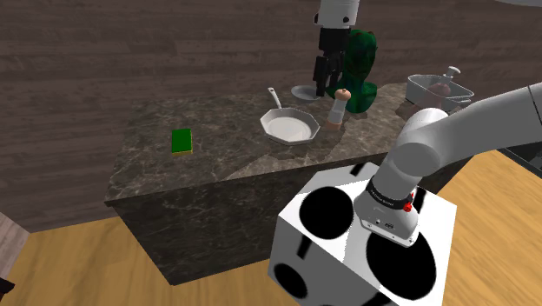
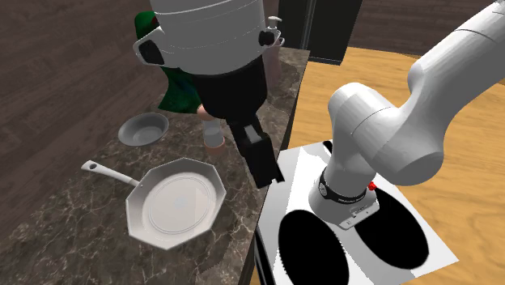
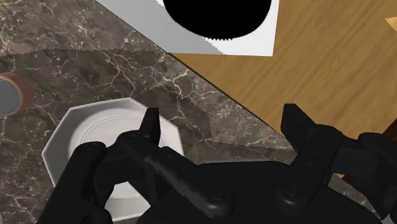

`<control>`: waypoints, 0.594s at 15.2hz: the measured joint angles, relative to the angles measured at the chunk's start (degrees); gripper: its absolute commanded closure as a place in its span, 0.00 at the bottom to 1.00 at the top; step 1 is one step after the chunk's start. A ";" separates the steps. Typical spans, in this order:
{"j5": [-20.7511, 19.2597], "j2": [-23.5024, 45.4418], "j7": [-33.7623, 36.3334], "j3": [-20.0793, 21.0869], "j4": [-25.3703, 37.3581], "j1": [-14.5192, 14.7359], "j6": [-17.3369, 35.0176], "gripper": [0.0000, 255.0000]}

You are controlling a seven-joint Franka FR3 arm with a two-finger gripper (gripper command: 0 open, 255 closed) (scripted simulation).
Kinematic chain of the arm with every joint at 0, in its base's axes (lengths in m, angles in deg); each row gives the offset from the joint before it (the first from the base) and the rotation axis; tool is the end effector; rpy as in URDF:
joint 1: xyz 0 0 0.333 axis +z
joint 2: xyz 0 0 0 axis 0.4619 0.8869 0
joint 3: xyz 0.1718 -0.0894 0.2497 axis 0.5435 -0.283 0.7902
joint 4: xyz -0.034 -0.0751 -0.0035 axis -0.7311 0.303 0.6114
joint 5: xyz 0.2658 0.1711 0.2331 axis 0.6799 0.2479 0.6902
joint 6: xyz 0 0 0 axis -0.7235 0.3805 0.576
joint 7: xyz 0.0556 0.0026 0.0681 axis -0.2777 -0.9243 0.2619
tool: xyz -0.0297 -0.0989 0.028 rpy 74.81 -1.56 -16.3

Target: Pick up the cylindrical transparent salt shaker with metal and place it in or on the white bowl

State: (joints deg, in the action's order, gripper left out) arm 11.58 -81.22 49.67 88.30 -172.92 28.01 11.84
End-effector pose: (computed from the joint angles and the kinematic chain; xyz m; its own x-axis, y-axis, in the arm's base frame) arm 0.3034 0.0296 0.5341 0.9855 0.0723 -0.1537 0.0582 -0.9939 -0.0939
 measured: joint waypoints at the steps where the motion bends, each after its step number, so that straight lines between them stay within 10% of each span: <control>1: 0.00 0.00 0.00 0.00 0.00 0.00 0.00 0.00; 9: -7.63 -0.63 -9.59 -7.40 -5.51 -3.87 7.67 0.00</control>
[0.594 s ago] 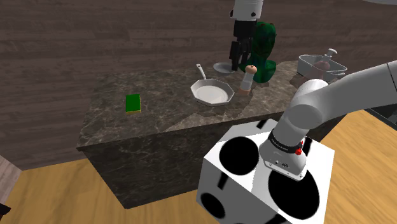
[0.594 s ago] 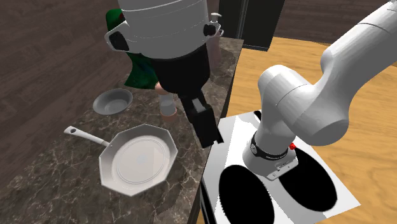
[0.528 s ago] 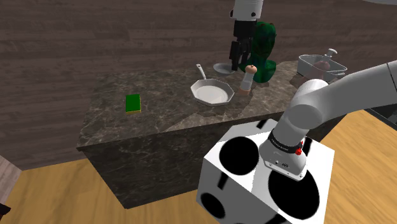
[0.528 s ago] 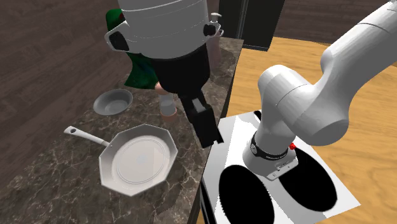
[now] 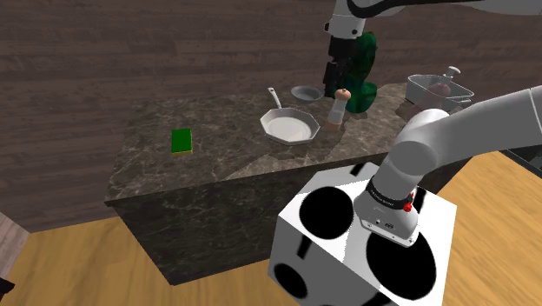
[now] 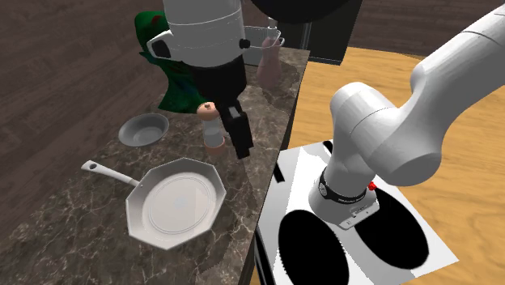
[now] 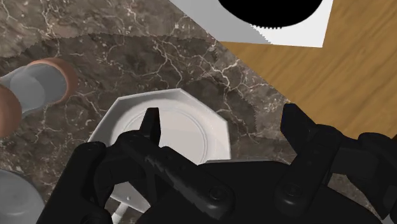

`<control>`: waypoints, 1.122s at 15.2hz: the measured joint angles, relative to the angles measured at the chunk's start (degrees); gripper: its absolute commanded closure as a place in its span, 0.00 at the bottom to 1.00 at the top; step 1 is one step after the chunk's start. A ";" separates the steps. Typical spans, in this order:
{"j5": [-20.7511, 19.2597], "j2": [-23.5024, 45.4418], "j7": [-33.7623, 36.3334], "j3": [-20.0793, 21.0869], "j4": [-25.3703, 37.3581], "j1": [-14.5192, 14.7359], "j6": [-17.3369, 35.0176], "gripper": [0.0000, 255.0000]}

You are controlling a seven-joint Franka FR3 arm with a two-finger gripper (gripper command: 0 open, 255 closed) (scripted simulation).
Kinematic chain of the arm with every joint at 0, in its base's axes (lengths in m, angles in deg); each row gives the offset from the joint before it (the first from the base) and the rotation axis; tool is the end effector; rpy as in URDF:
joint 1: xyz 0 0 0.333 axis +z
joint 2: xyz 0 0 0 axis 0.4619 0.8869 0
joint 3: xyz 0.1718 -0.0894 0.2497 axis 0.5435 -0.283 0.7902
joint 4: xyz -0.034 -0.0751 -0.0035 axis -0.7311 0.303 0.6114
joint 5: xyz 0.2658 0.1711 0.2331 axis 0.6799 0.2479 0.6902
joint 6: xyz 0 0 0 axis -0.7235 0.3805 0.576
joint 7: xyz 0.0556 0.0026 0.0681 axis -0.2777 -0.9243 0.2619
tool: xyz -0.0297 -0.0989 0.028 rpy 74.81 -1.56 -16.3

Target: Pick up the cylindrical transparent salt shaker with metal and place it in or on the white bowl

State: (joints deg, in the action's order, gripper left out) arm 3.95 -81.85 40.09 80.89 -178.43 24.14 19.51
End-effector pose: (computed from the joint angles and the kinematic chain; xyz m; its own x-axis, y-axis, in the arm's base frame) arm 0.3047 -0.0500 0.5013 0.9912 0.0885 -0.0986 0.0821 -0.9943 -0.0674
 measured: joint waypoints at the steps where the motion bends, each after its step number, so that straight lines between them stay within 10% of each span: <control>1: -1.21 0.64 -1.58 -1.35 -0.37 -0.68 1.49 0.00; 17: -10.48 17.89 -23.74 -20.69 4.24 -5.94 23.55 0.00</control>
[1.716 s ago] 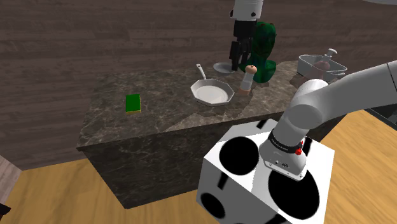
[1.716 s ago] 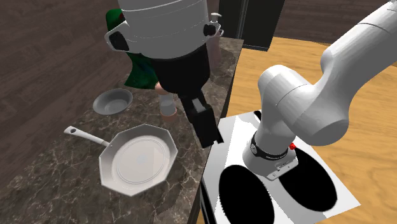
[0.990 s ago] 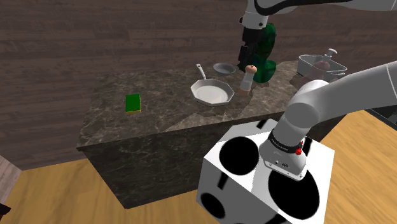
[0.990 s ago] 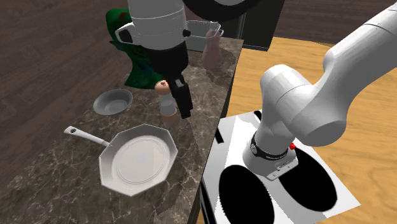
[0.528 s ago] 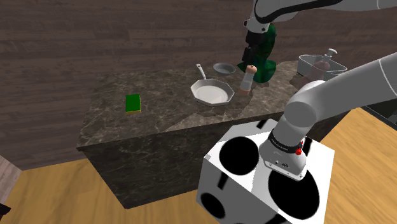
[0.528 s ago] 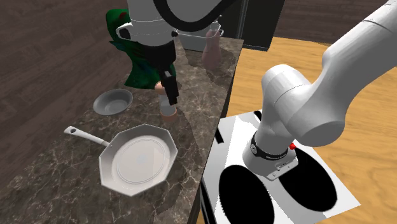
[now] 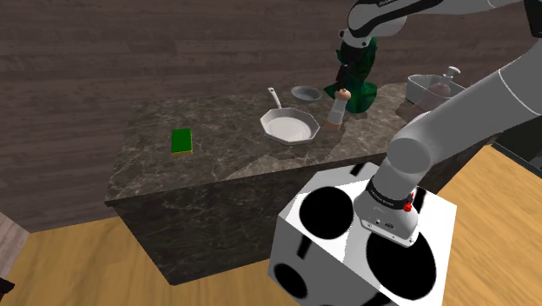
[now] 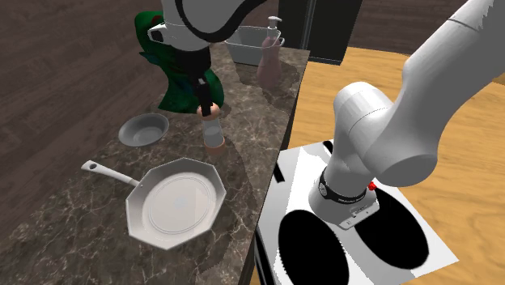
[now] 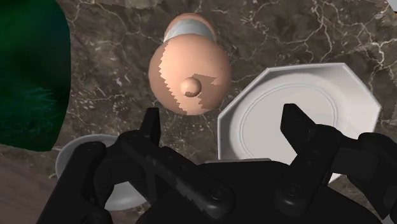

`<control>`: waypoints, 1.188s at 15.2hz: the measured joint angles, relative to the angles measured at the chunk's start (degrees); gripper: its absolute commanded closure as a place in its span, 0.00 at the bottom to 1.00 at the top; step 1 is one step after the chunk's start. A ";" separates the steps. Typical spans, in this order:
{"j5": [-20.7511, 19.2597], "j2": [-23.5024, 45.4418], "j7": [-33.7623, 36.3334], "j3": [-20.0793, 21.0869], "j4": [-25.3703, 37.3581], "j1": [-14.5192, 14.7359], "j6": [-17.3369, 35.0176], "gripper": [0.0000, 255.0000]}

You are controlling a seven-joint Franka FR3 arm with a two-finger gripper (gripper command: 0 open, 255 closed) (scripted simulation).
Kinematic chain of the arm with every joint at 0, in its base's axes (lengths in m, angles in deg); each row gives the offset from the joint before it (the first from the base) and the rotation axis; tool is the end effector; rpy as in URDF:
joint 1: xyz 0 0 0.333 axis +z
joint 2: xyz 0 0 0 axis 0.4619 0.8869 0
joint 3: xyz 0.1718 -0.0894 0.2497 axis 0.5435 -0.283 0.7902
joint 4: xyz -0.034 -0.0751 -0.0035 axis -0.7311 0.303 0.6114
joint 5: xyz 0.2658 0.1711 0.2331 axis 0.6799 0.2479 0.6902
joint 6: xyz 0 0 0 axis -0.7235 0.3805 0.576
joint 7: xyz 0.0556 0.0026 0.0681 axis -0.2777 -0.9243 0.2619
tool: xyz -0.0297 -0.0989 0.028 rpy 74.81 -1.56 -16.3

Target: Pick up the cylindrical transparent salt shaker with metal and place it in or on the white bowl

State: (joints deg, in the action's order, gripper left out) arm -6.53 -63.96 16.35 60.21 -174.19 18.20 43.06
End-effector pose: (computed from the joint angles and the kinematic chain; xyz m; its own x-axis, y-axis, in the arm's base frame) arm 0.3332 -0.2516 0.4401 0.9898 0.1376 0.0369 0.1375 -0.9905 0.0061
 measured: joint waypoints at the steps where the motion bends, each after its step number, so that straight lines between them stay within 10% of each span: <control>1: 0.18 1.53 -1.27 -1.09 0.53 0.07 1.46 0.00; 15: 0.75 5.89 -3.16 -3.39 -2.15 0.48 8.93 0.00; 16: 0.75 5.90 -3.16 -3.40 -2.15 0.48 8.94 1.00; 18: 0.76 5.90 -3.16 -3.39 -2.12 0.48 8.96 1.00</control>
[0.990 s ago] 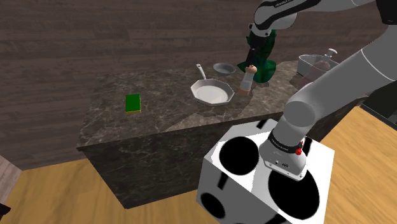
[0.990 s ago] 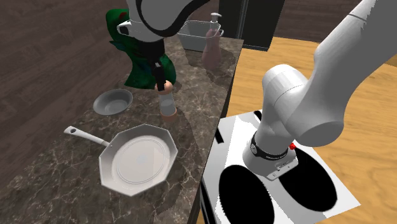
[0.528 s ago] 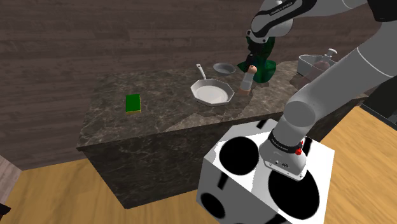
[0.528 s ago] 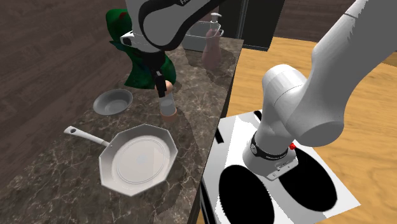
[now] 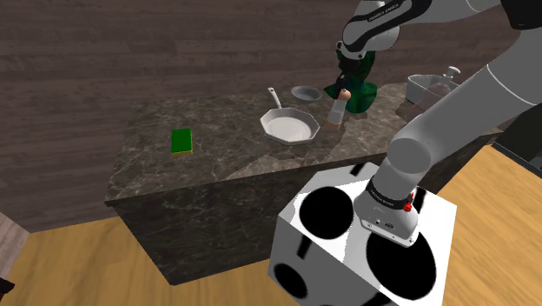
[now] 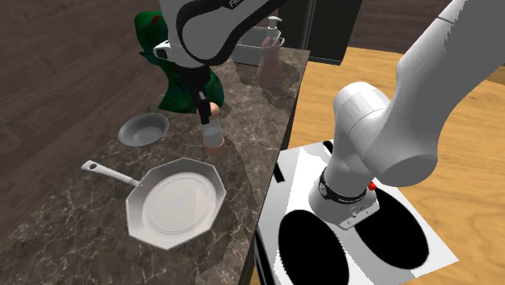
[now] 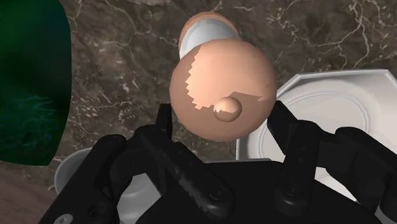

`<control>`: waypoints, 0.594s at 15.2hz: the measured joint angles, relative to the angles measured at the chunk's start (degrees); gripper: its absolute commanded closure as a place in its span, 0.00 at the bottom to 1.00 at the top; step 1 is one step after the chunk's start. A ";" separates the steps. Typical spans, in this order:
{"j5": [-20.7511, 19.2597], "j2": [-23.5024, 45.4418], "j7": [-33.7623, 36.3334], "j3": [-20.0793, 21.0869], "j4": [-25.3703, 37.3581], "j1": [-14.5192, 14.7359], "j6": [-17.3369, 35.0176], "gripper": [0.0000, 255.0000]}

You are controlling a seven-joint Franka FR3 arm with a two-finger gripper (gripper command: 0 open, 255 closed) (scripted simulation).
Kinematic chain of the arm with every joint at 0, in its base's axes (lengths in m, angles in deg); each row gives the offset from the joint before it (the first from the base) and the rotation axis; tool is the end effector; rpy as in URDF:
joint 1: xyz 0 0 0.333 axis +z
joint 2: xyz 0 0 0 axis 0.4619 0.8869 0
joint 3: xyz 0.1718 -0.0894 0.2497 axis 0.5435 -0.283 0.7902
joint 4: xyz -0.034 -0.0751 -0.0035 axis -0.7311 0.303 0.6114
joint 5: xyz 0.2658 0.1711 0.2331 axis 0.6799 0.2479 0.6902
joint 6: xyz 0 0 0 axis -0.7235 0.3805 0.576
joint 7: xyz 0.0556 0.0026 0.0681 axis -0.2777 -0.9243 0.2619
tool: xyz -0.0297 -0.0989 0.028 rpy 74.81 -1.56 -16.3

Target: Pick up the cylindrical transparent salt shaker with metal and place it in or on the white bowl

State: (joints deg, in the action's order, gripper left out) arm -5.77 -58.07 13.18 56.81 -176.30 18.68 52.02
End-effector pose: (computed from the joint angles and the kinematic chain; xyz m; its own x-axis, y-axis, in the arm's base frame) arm 0.3382 -0.2705 0.3947 0.9883 0.1439 0.0500 0.1433 -0.9895 0.0161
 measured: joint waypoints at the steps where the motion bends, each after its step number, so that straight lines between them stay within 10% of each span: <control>1: 0.01 0.00 0.00 0.00 0.01 0.01 0.01 1.00; 9: -0.06 -0.22 0.01 0.06 0.16 -0.05 -0.38 1.00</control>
State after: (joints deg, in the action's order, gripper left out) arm -5.83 -58.28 13.20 56.87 -176.15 18.63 51.65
